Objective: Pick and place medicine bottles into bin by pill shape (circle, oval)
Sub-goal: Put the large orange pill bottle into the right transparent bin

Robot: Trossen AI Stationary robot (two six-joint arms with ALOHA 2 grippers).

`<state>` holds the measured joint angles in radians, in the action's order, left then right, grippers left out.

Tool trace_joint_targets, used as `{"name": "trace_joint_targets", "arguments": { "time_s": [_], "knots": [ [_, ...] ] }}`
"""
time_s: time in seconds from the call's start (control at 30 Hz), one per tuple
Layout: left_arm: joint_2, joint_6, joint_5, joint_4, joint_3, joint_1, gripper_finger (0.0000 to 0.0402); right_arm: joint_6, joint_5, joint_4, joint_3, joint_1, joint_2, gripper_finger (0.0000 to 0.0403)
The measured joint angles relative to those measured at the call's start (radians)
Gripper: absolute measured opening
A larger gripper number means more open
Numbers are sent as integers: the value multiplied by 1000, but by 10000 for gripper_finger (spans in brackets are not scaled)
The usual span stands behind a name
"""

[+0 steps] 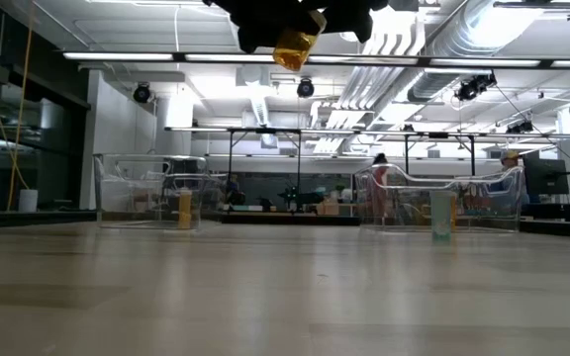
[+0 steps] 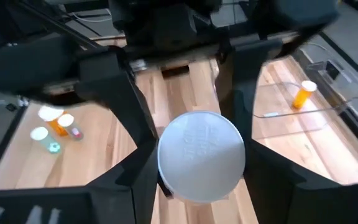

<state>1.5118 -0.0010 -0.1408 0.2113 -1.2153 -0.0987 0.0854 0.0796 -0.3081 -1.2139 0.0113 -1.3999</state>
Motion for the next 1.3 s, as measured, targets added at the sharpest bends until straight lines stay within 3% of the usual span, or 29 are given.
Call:
{"name": "trace_joint_targets", "arguments": {
  "time_s": [0.2,0.37,0.57,0.77,0.93,1.07,1.3],
  "knots": [
    [-50,-11,20,53,-3,-7,245,-9,9,-71,2,-12,49,175],
    [-152,12,37,141,-3,-12,258,-28,62,-232,2,-12,87,175],
    [-323,-69,22,237,5,-12,259,-40,217,-482,4,-22,164,175],
    [-513,-118,-84,76,151,17,253,37,294,-537,118,-88,335,175],
    [-649,-171,-144,-151,329,45,253,137,347,-436,259,-195,469,175],
    [-689,-209,-207,-235,397,55,253,332,385,-375,324,-311,446,175],
    [-689,-251,-237,-247,398,55,253,517,370,-307,330,-482,248,180]
  ]
}}
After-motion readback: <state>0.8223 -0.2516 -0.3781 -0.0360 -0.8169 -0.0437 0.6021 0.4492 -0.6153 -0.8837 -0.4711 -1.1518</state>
